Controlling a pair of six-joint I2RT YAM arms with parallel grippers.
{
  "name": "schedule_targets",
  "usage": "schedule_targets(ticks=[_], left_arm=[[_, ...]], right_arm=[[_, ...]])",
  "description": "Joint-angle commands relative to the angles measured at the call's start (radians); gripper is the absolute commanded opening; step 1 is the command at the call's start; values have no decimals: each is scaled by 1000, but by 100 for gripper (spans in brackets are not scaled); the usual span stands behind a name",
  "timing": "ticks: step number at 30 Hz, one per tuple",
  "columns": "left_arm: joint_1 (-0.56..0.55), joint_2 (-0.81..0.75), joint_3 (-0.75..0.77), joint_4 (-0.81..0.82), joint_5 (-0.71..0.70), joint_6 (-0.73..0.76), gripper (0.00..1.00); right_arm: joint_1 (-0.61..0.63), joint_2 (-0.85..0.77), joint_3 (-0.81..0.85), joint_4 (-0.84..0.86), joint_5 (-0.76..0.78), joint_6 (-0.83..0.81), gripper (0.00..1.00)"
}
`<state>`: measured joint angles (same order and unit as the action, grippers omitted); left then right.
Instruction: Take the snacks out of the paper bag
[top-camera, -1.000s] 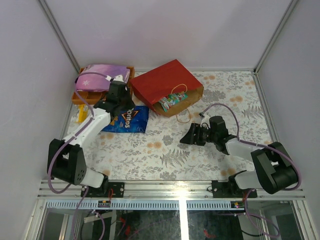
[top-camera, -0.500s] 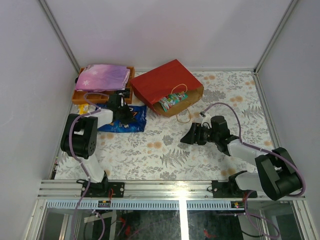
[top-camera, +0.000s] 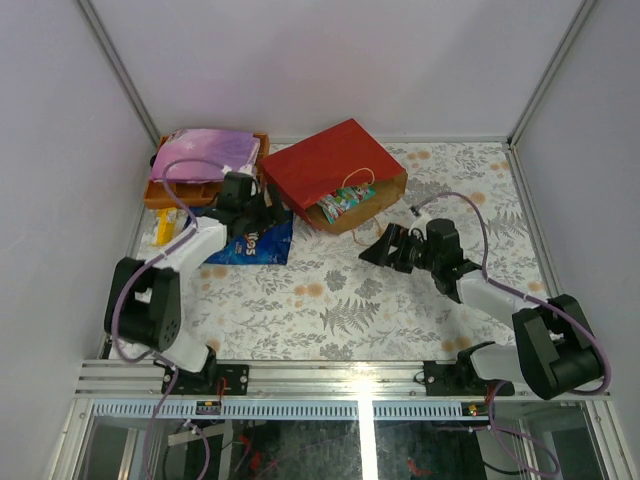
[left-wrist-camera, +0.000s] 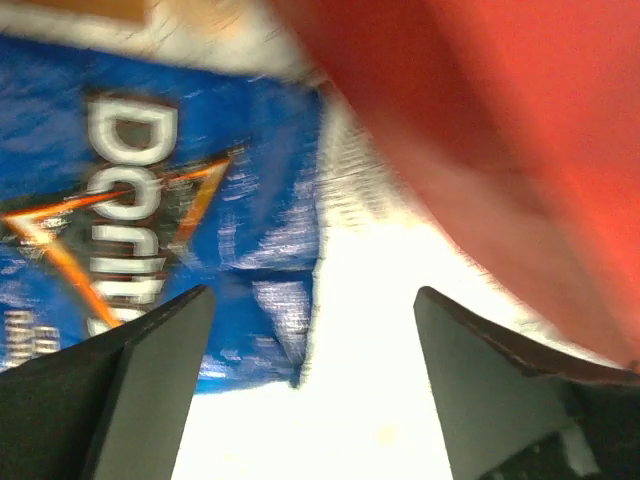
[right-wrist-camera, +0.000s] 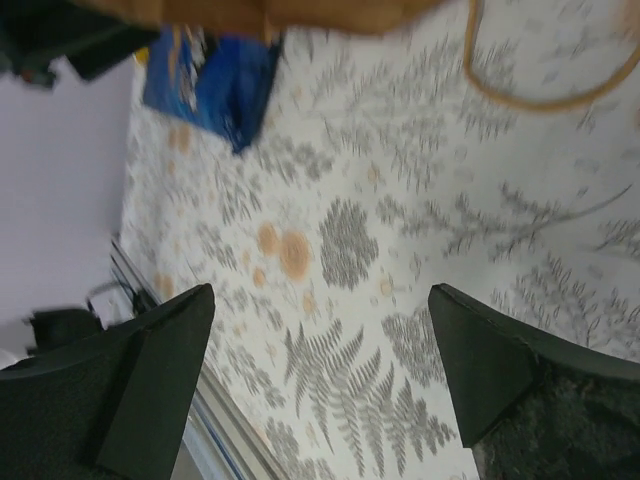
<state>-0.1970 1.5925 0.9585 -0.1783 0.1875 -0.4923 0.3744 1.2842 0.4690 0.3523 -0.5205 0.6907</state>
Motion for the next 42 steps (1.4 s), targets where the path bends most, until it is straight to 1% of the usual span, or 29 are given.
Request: schedule_targets(ticks=[1,2,5,7,12,14,17,21,25,28,34,39,42], left_arm=[[-158,-160,154,-128,-288,88,92],[-170,-182,179,-140,-308,91,99],[-202,-226,251,-135,-329,102,100],[-228,-219,314,-133,-333,128,100],[-311,-105,489,-168,-379,210,100],[-343,-56,530,-176,-396,229,100],[-371,-20,562,-173,-403,237,100],[-388,-3,575,-171,-398,250,100],[-392,-11,552,-164,-398,263,100],[-393,-12,534,-154,-394,274,100],[-392,6,523,-141,-362,300,100],[-392,5,486,-115,-351,307,100],[-394,-3,467,-114,-359,313,100]], right_arm=[[-90,64,74,233,52,250,94],[-106,111,89,273,75,305,93],[-143,230,143,374,86,433,86],[-150,302,180,418,106,504,84],[-150,459,276,460,242,626,79],[-150,517,314,492,286,672,77],[-149,609,398,493,323,717,71],[-152,713,506,464,390,722,65],[-151,827,673,393,435,678,64],[-151,901,762,349,465,674,64],[-138,1022,874,320,494,697,64],[-89,1110,947,321,519,719,63],[-52,1158,979,370,543,744,59]])
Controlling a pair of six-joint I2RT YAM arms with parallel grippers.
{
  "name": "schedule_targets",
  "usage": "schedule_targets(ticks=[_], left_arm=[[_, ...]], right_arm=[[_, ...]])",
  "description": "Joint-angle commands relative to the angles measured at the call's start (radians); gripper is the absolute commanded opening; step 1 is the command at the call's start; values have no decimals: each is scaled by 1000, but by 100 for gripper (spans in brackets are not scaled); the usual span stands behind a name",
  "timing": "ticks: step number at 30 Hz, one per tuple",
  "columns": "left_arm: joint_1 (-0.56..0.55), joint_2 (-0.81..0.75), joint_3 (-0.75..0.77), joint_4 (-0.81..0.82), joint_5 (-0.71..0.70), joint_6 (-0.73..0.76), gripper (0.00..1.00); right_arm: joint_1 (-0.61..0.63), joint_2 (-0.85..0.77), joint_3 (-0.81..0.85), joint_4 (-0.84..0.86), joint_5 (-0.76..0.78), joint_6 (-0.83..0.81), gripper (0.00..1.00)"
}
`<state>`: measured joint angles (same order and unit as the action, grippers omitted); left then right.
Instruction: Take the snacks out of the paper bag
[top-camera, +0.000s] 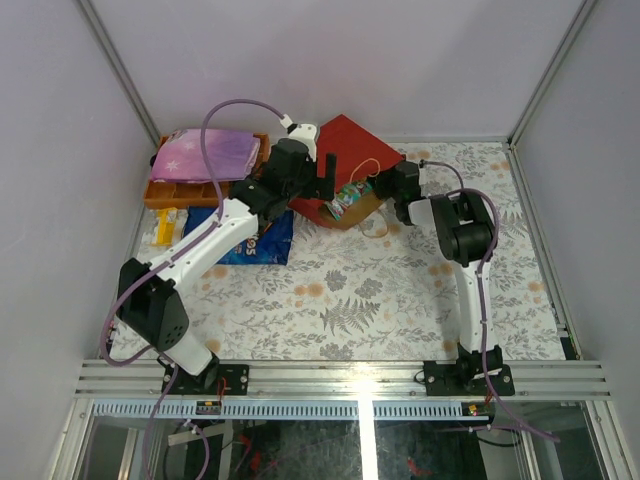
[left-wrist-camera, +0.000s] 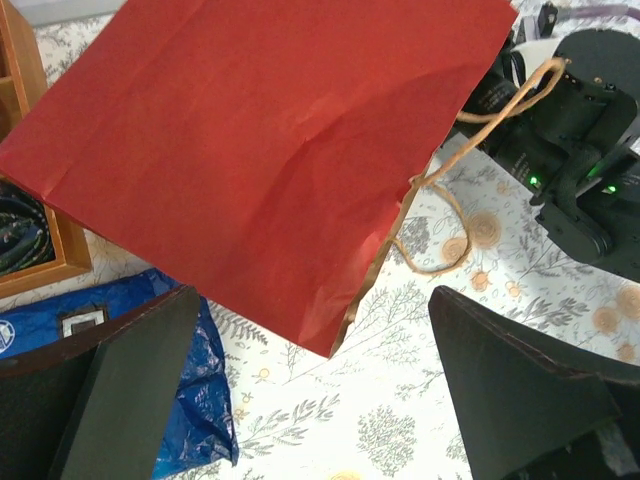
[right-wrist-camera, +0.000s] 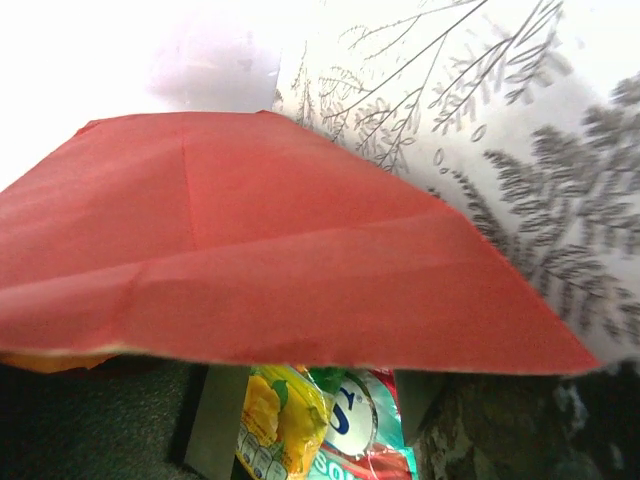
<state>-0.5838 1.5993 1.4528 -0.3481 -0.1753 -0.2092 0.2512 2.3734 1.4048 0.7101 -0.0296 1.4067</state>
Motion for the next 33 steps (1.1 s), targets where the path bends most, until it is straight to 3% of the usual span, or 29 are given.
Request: schedule_targets(ticks=[1,3,6,8,12,19,22,25,27,30,33], left_arm=[[-5,-15,-32,54,2,31,100],[-5,-30,-48,56,1,30,100],[-5,-51,-69,58,-7,25,100],[-5,-63,-80,58,-9,19,100],[-5,-84,-97,53,-1,-5,100],[-5,-154,-127,23,0,-32,100],[-5,-188,-138,-1,-15,-45,100],[-5,-230,-151,-35,-33,-67,100],[-5,-260,-166,-55,-31,-81,100],[-5,-286,-187,-92,-18,-96,100],[-6,-296,-212,-124,-16,-117,100]], right_arm=[[81,83,46,41,60,38,56],[96,106,46,119,67,54,47],[111,82,-20,233,90,61,20],[114,16,-99,266,111,36,12],[112,-185,-327,316,142,-3,11],[109,-578,-729,292,54,-85,11],[66,-780,-862,133,-35,-188,11],[-36,-957,-917,-130,-195,-375,11],[-98,-1066,-868,-396,-243,-557,12],[-133,-1159,-744,-758,-193,-811,14],[-165,-1120,-599,-990,-143,-972,13]])
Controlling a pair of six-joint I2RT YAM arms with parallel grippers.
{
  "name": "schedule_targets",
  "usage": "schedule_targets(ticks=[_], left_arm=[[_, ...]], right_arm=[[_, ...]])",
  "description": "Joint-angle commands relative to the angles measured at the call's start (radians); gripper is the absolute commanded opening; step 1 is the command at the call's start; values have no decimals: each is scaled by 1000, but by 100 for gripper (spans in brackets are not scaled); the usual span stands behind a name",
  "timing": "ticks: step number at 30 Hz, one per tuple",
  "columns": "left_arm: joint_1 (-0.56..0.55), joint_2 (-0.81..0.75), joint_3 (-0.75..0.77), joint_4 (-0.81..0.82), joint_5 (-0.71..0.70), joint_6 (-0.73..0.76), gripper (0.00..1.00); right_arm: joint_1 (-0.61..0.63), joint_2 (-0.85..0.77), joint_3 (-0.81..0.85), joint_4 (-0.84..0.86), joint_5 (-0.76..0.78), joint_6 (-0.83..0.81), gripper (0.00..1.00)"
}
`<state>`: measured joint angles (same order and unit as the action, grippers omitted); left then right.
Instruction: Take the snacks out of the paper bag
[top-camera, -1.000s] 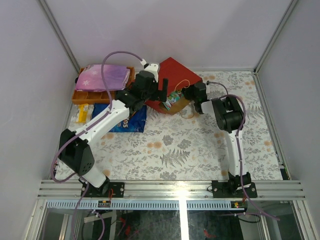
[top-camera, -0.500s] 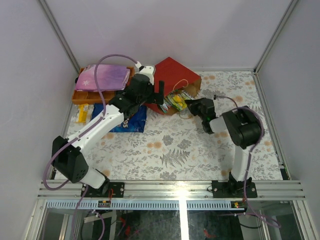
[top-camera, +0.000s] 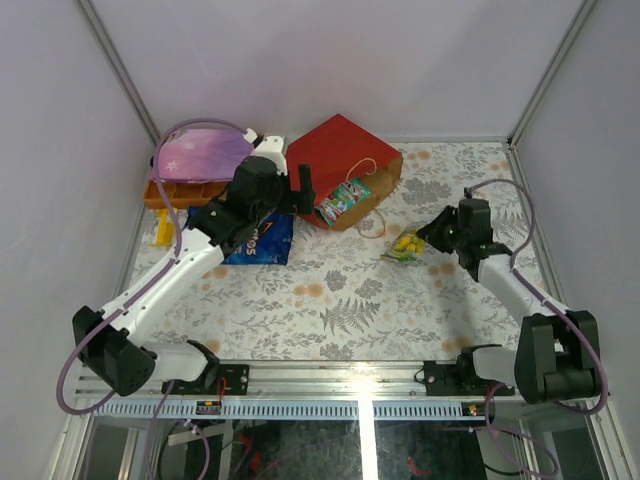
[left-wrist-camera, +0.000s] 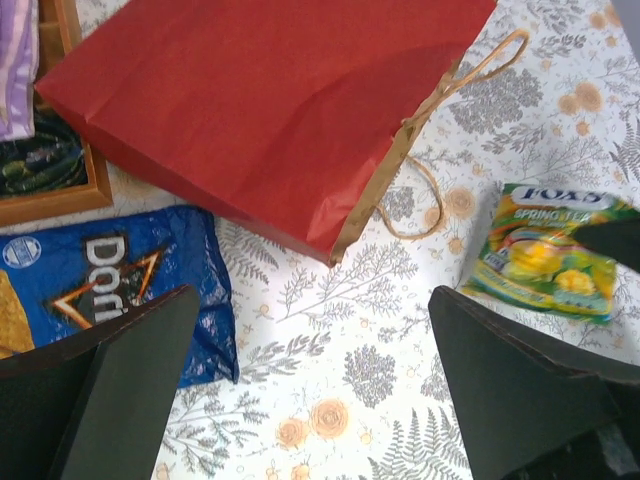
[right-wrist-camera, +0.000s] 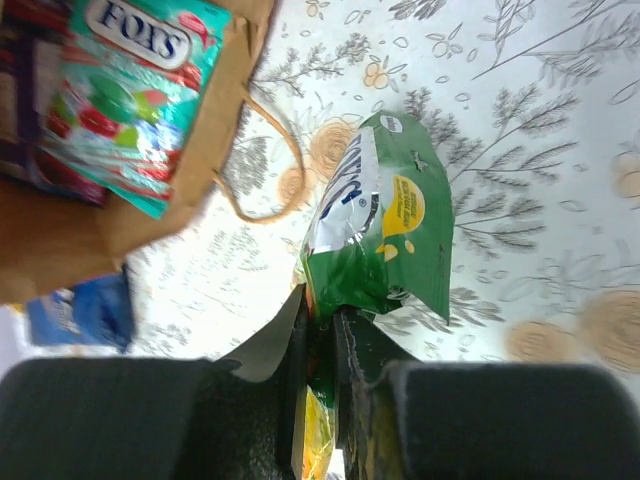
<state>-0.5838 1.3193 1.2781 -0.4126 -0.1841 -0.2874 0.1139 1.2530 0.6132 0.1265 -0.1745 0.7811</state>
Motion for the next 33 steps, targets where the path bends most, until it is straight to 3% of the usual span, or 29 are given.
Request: schedule_targets(ticks=[1,3,7,9,11,12,14,22,26,30,33], left_arm=[[-5,-18,-46,-67,-8,-46,100],[-5,-29,-67,-74,1,-63,100],[-5,-67,-109,-77,32,-86,100],[-6,-87,-116,-78,42,-88,100],[-5,-100,-116,-79,43,-85,100],[-5,-105,-111,-82,40,-85,100],[-6,-121,-101,-108,40,-90,100],[-7,-238,-227,-40,-8,-152,100],[-5,-296,-297,-7,-48,-147,100],[-5,-365,-341,15,-101,-104,100],[-3,-391,-356,28,-109,-103,100]], right_arm=[[-47,38,234,-442,-13,-379,12],[-112,144,320,-513,-76,-427,1],[-204,300,428,-548,-58,-434,4],[-226,328,489,-583,8,-437,25],[-230,310,540,-610,110,-438,70],[-230,281,555,-614,149,-428,86],[-229,196,558,-610,177,-412,100],[-183,-81,368,-604,198,-342,99],[-103,-62,270,-556,209,-311,93],[41,22,249,-522,267,-281,92],[63,87,244,-494,278,-264,93]])
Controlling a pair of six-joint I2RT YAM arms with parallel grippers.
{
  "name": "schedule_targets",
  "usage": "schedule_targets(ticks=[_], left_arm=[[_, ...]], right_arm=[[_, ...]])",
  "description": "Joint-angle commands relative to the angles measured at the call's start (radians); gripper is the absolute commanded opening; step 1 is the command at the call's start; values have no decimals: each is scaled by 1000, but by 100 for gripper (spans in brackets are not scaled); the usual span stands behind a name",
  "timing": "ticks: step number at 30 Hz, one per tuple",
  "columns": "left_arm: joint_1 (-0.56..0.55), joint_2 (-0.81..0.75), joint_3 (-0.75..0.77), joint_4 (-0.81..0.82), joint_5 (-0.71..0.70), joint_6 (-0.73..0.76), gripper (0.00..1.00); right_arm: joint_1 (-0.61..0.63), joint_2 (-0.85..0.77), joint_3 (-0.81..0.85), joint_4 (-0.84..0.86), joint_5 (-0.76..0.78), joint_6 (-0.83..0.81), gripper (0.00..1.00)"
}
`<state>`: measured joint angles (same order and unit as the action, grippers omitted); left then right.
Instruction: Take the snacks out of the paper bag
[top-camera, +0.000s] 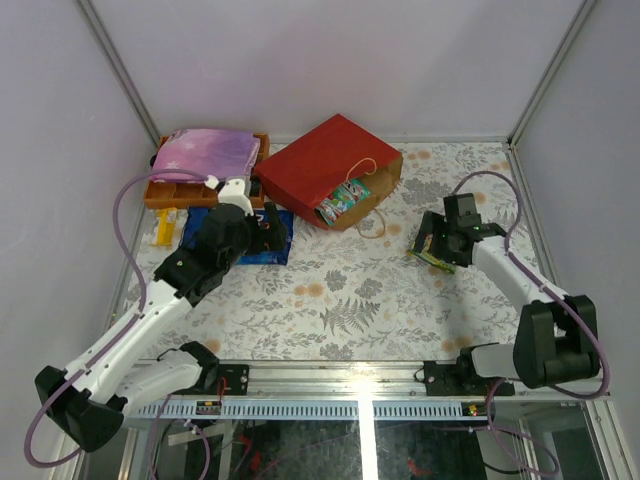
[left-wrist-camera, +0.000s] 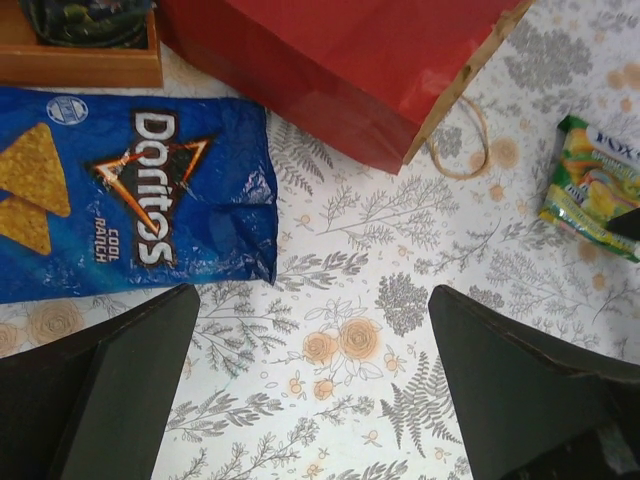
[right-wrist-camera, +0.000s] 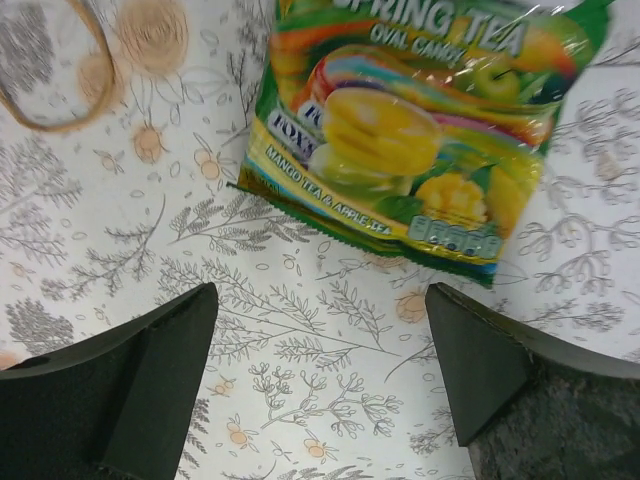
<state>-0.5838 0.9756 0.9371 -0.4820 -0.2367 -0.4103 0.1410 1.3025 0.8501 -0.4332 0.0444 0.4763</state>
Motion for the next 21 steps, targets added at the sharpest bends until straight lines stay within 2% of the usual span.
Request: schedule_targets(ticks=[1,7,13,17,21], left_arm=[[-4,-51,-15,103,-48,14,100],[-3,-57,-31,128,-41,-12,100],[-3,-17,3,179,-55,1,100],[4,51,72,191,-101,51,100],[19,117,120,242,-67,65,100]], right_arm=[[36,72,12,68,83,38,94],[32,266,107,44,171,-33,99],[-32,492,262,60,141,-90,100],[-71,563,360,81,172,-168,99],[-105,631,514,59,193,-283,100]])
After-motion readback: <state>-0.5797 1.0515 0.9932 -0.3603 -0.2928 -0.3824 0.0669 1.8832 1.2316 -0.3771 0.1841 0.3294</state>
